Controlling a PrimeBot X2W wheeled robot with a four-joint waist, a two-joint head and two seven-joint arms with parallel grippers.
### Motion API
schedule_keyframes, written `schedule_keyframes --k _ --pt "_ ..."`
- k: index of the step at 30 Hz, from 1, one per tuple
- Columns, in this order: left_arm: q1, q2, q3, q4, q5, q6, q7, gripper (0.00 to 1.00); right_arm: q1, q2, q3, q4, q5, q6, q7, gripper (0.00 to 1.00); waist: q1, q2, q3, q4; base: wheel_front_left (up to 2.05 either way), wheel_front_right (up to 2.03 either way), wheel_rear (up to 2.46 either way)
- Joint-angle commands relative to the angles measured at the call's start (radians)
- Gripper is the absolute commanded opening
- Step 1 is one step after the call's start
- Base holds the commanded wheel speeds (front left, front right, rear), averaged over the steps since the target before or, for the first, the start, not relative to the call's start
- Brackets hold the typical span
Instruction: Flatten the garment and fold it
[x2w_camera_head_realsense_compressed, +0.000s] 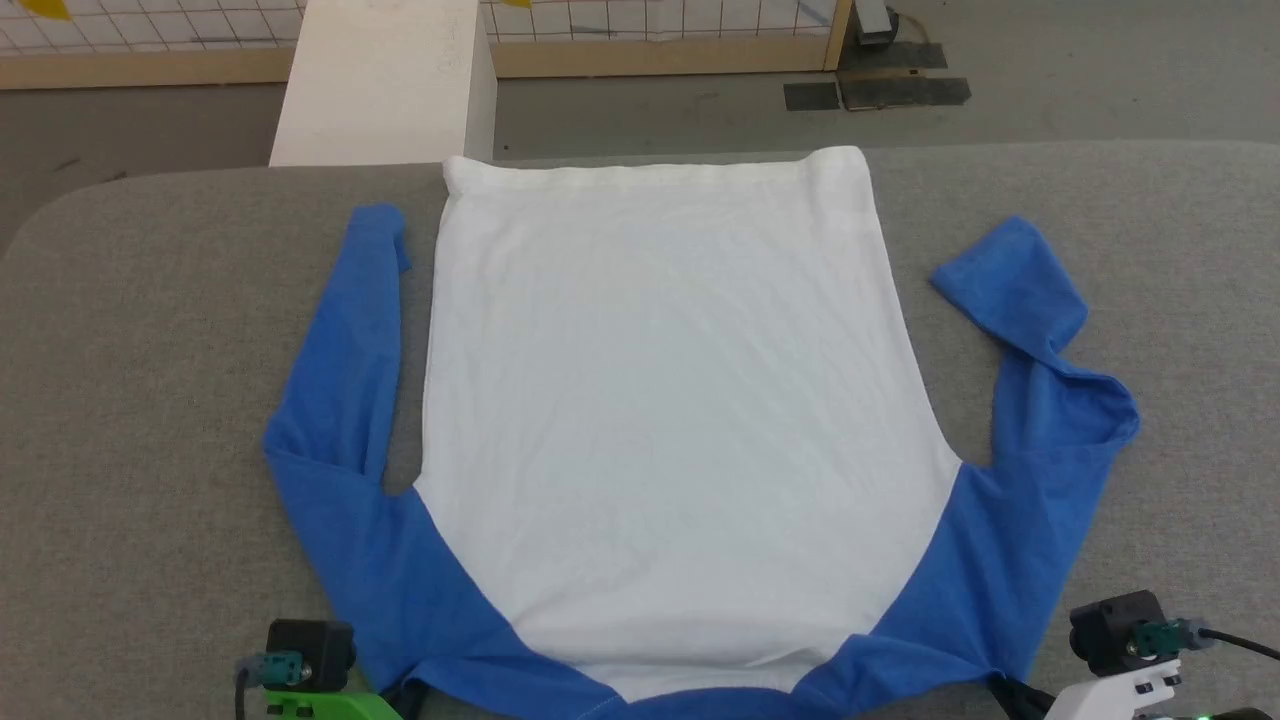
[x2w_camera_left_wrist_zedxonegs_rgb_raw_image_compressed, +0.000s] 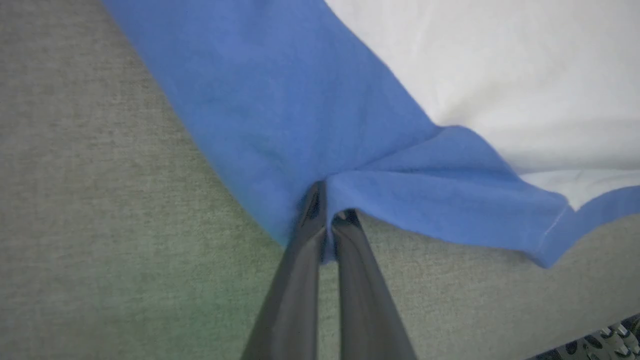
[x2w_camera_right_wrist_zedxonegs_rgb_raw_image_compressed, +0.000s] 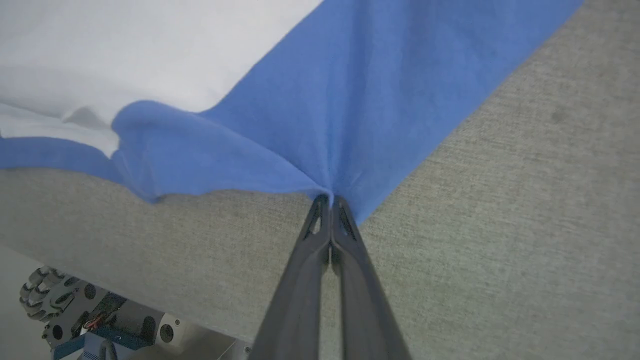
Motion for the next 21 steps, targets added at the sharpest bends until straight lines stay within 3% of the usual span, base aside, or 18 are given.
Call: schedule_keyframes --k 1,18,19,20,21 --pt "0.007 -0.006 0.004 0.013 -0.001 -0.007 -0.013 0.00 0.016 0.009 -0.011 0.005 -0.005 -0.002 -0.011 0.00 0.0001 0.0000 -0.007 -0.001 0.00 0.00 0.00" --pt "0.077 0.016 0.023 -0.012 -0.034 -0.007 -0.036 0.00 0.090 0.068 -0.108 -0.072 -0.017 -0.002 0.029 0.00 0.0001 0.0000 -0.012 0.005 0.00 0.00 0.00" --pt "0.072 0.008 0.021 -0.008 -0.034 -0.009 -0.044 0.94 0.086 0.074 -0.110 -0.063 -0.020 -0.002 0.014 0.16 0.0001 0.0000 -0.010 0.006 0.00 0.00 0.00" --pt "0.067 0.001 0.020 -0.002 -0.033 -0.011 -0.051 1.00 0.085 0.077 -0.107 -0.051 -0.020 -0.002 0.004 0.41 0.0001 0.0000 -0.009 0.008 0.00 0.00 0.00" --pt "0.061 -0.006 0.015 0.005 -0.030 -0.014 -0.055 1.00 0.084 0.079 -0.100 -0.034 -0.019 -0.002 -0.005 1.00 0.0001 0.0000 -0.009 0.009 0.00 0.00 0.00"
